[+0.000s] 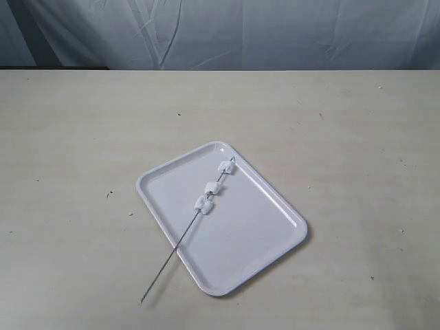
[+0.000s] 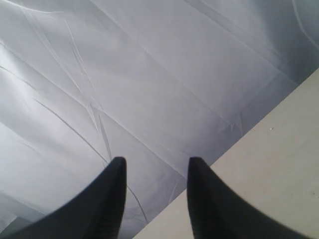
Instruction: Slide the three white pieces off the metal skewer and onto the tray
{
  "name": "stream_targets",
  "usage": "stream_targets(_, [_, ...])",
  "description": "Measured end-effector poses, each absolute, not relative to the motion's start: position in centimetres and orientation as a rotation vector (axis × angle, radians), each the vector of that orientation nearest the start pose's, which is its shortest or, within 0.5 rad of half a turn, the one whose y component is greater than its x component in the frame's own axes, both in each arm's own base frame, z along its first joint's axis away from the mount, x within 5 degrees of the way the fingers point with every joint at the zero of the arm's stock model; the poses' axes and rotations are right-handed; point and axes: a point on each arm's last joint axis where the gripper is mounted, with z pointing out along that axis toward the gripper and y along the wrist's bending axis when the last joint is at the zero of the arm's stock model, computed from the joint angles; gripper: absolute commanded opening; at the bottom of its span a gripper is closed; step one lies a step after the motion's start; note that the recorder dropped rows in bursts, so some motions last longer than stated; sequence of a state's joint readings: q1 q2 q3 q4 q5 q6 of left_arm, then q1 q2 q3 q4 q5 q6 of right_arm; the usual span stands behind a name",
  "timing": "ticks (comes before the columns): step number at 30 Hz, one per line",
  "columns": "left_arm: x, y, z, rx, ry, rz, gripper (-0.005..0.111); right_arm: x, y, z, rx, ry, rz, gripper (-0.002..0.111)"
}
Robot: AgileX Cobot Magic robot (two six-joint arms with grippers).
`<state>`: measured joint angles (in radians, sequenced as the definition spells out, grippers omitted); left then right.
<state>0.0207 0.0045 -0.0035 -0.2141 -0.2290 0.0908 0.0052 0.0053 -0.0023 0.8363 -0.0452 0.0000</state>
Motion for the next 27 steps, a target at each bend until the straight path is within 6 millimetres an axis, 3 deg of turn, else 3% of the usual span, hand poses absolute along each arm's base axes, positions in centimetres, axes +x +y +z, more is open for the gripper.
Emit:
stream_targets(15, [4.9,0.7,24.1,-0.147,1.167,-0.054,0.054,5.6,-0.6,21.9,0.648,1.309,0.652,0.039])
stream_targets(19, [4.9,0.6,24.3,-0.256,1.133,-0.247,0.054,5.7,0.2,21.2,0.639,1.405,0.718,0.039])
stream_targets(21, [4.7,-0.3,24.9,-0.204,1.123,-0.374,0.054,5.6,1.0,20.8,0.580,1.515,0.750,0.039])
stream_targets(24, [4.1,-3.5,27.7,0.181,1.109,-0.490,0.054,5.3,1.7,21.7,0.470,1.587,0.744,0.039])
stream_targets(27, [5.9,-4.5,27.7,0.255,1.292,-0.573,0.054,5.4,2.2,22.9,0.405,1.647,0.736,0.039])
